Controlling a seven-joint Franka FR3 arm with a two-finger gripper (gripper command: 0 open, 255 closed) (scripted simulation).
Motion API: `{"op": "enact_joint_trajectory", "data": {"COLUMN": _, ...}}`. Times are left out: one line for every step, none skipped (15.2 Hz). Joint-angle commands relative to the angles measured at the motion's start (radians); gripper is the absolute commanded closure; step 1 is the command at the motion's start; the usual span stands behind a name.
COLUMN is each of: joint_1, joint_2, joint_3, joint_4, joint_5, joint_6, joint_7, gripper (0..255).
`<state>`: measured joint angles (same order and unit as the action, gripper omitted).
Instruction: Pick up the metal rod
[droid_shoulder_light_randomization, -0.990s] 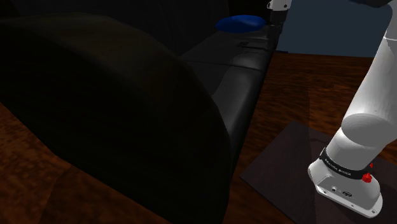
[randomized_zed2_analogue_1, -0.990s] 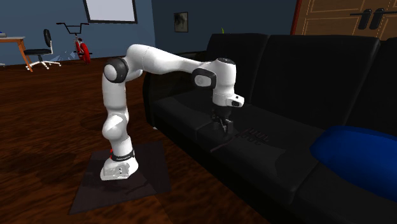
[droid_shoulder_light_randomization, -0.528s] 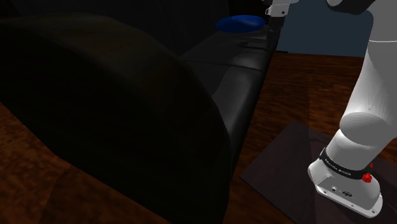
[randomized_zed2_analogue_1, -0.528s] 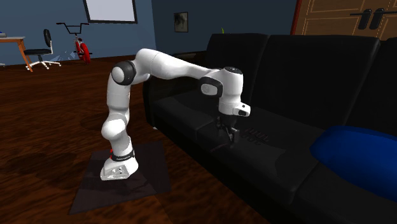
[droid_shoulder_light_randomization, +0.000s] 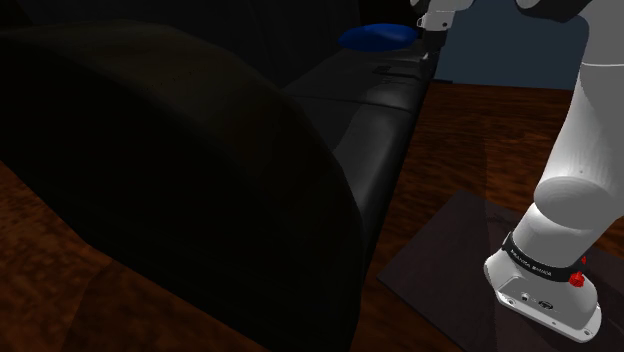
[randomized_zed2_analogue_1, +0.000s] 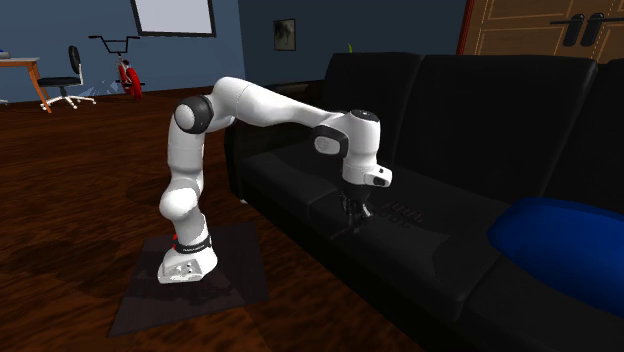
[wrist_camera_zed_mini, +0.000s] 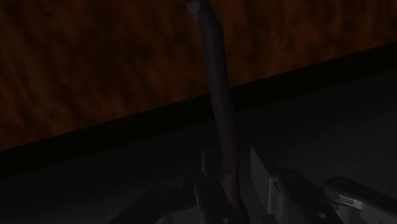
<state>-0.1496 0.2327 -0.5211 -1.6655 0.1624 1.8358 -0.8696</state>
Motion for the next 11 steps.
{"op": "enact_joint_trajectory", "data": {"joint_1": 0.001, "joint_2": 0.008, "joint_3": 0.000, "joint_4": -0.012, "joint_5": -0.003, "joint_6": 0.015, "joint_7": 0.002, "gripper": 255}}
{"op": "enact_joint_trajectory", "data": {"joint_1": 0.000, "joint_2": 0.009, "joint_3": 0.001, "joint_4": -0.008, "joint_5": -0.002, "joint_6": 0.013, "joint_7": 0.002, "gripper": 255}}
{"op": "enact_joint_trajectory", "data": {"joint_1": -0.002, "joint_2": 0.012, "joint_3": 0.000, "joint_4": -0.002, "joint_5": 0.000, "joint_6": 0.009, "joint_7": -0.001, "gripper": 255}}
{"op": "enact_joint_trajectory", "data": {"joint_1": -0.002, "joint_2": 0.013, "joint_3": 0.000, "joint_4": -0.003, "joint_5": 0.000, "joint_6": 0.010, "joint_7": 0.000, "gripper": 255}}
{"op": "enact_joint_trajectory", "data": {"joint_1": -0.002, "joint_2": 0.013, "joint_3": 0.000, "joint_4": -0.002, "joint_5": 0.000, "joint_6": 0.010, "joint_7": -0.001, "gripper": 255}}
{"op": "enact_joint_trajectory", "data": {"joint_1": -0.003, "joint_2": 0.018, "joint_3": 0.001, "joint_4": 0.003, "joint_5": 0.002, "joint_6": 0.009, "joint_7": -0.001, "gripper": 255}}
{"op": "enact_joint_trajectory", "data": {"joint_1": -0.003, "joint_2": 0.016, "joint_3": 0.000, "joint_4": 0.014, "joint_5": 0.001, "joint_6": -0.004, "joint_7": 0.001, "gripper": 255}}
{"op": "enact_joint_trajectory", "data": {"joint_1": -0.003, "joint_2": 0.014, "joint_3": -0.001, "joint_4": 0.026, "joint_5": 0.000, "joint_6": -0.017, "joint_7": 0.002, "gripper": 255}}
{"op": "enact_joint_trajectory", "data": {"joint_1": -0.004, "joint_2": 0.013, "joint_3": -0.001, "joint_4": 0.037, "joint_5": -0.001, "joint_6": -0.029, "joint_7": 0.003, "gripper": 255}}
{"op": "enact_joint_trajectory", "data": {"joint_1": -0.004, "joint_2": 0.012, "joint_3": -0.002, "joint_4": 0.050, "joint_5": -0.002, "joint_6": -0.042, "joint_7": 0.004, "gripper": 255}}
{"op": "enact_joint_trajectory", "data": {"joint_1": -0.005, "joint_2": 0.011, "joint_3": -0.002, "joint_4": 0.062, "joint_5": -0.003, "joint_6": -0.056, "joint_7": 0.005, "gripper": 255}}
